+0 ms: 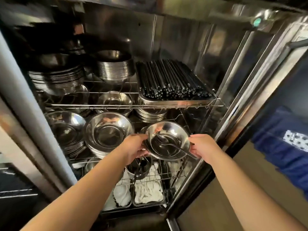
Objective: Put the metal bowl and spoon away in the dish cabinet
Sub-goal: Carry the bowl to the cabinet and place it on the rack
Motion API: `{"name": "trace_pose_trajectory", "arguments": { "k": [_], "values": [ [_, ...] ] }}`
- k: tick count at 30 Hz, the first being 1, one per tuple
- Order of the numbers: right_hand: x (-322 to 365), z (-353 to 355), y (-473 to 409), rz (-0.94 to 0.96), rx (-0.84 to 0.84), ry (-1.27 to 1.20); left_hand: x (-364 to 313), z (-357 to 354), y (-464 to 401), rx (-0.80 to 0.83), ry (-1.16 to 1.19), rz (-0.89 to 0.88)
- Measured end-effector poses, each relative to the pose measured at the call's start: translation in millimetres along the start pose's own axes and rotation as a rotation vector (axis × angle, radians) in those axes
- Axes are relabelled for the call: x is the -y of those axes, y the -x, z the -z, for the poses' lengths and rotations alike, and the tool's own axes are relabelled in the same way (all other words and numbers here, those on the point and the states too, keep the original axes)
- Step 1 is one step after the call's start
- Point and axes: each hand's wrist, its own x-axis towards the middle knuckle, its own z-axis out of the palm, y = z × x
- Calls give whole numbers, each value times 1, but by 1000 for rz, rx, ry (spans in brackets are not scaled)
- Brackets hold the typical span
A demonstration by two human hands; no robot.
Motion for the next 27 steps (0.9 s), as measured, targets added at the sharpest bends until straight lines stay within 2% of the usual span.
{"name": "trace_pose_trajectory", "arguments": {
  "k": [7, 11, 14, 19, 27],
  "values": [
    [6, -7, -49, 25, -3, 171, -5, -25, -48, -109, -69, 0],
    [9, -11, -70, 40, -91, 268, 3, -34, -74, -157, -78, 32],
    [5, -18, -83, 73, -73, 388, 9, -38, -85, -181, -65, 50],
    [1, -25, -97, 19, -51, 468, 18, -38, -98, -210, -51, 71],
    [-2, -27, -99, 24, -90, 522, 26, -36, -100, -95, -51, 25]
  ]
}}
